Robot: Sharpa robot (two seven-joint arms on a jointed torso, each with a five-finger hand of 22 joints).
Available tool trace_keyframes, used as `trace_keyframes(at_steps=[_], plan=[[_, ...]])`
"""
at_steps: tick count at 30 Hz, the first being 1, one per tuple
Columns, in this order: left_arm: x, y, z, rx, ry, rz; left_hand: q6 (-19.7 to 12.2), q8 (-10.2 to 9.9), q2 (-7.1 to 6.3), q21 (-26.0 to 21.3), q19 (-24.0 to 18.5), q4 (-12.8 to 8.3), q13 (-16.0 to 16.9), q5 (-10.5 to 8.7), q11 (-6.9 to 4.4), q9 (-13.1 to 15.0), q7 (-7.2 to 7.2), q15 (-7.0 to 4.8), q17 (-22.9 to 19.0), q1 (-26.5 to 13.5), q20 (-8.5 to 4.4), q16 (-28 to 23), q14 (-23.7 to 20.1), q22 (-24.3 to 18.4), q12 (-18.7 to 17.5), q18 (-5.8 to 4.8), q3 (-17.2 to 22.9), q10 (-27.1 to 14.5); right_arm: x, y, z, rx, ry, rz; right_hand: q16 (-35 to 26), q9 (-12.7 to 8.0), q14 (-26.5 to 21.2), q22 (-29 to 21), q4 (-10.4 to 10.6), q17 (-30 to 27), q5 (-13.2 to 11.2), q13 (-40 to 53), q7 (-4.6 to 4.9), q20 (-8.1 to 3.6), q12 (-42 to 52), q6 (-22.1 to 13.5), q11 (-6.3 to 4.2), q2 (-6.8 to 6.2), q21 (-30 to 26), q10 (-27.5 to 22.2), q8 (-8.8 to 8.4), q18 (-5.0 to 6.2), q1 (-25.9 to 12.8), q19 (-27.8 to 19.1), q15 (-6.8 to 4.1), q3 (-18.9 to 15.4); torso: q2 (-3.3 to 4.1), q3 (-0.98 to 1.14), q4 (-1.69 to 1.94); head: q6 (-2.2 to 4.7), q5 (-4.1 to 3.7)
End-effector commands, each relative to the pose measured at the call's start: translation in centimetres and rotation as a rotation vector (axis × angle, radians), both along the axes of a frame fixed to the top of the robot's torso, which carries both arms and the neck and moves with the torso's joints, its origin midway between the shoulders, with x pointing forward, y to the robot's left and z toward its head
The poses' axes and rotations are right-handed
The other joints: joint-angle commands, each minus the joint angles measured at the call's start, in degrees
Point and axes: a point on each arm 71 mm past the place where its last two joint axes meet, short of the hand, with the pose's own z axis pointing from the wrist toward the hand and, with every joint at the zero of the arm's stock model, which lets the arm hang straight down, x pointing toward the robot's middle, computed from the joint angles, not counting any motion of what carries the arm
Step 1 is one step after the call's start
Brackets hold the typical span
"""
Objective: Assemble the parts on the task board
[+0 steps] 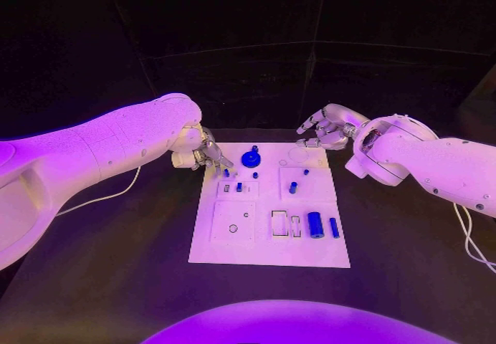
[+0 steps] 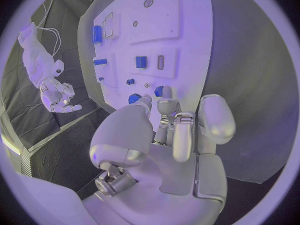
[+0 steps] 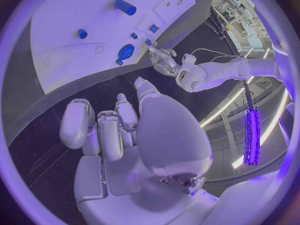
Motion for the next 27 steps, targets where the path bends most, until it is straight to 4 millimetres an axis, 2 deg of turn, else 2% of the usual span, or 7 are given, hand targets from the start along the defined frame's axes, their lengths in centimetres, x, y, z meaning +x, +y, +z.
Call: trace_keyframes(at_steps=[1,16,27], plan=[[0.05,0.02,0.05,0.016,0.002,0.0,-0.51,0.41,-0.23,-0.31,0.04,-0.21,0.16,0.09,0.07,0.15,0.17,-0.52,9.9,0.51,0.01,0.02,4.8,0.06,-0.24,-0.71,0.43,-0.3,0.0,0.12,0.13,-0.001,-0.003,0.009,-0.23,-0.03,4.0,-0.08,-0.04,5.93,0.2,0.0,0.08,-0.07,0.2,0.37,-0.31,0.11,-0.21,0.0,0.29,0.13,-0.14,-0.25,-0.4,-0.22,-0.01,-0.01,0.03,-0.04,-0.03],[0.19,-0.29,-0.17,0.026,-0.001,-0.004,-0.84,1.0,-0.29,-0.27,0.05,-0.62,0.43,0.09,0.05,0.33,0.14,-0.54,9.92,1.15,-0.01,0.01,4.81,0.17,-0.22,-0.72,0.81,-0.33,0.01,0.19,0.12,-0.001,-0.003,0.01,-0.23,-0.03,4.0,-0.08,-0.04,5.93,0.2,0.0,0.08,-0.07,0.2,0.37,-0.31,0.11,-0.21,0.0,0.29,0.13,-0.14,-0.25,-0.4,-0.22,-0.01,-0.02,0.04,-0.08,0.12],[0.23,-0.42,-0.29,0.039,0.002,-0.014,-0.86,1.18,-0.33,-0.13,0.11,-0.72,0.68,0.09,0.03,0.39,0.13,-0.55,10.01,1.27,-0.02,0.03,4.83,0.35,-0.14,-0.76,0.88,-0.25,0.03,0.3,0.11,0.0,-0.003,0.013,-0.23,-0.03,4.0,-0.08,-0.04,5.93,0.2,0.0,0.08,-0.07,0.2,0.37,-0.31,0.11,-0.21,0.0,0.29,0.13,-0.14,-0.25,-0.4,-0.22,-0.04,-0.02,0.05,-0.38,0.08]])
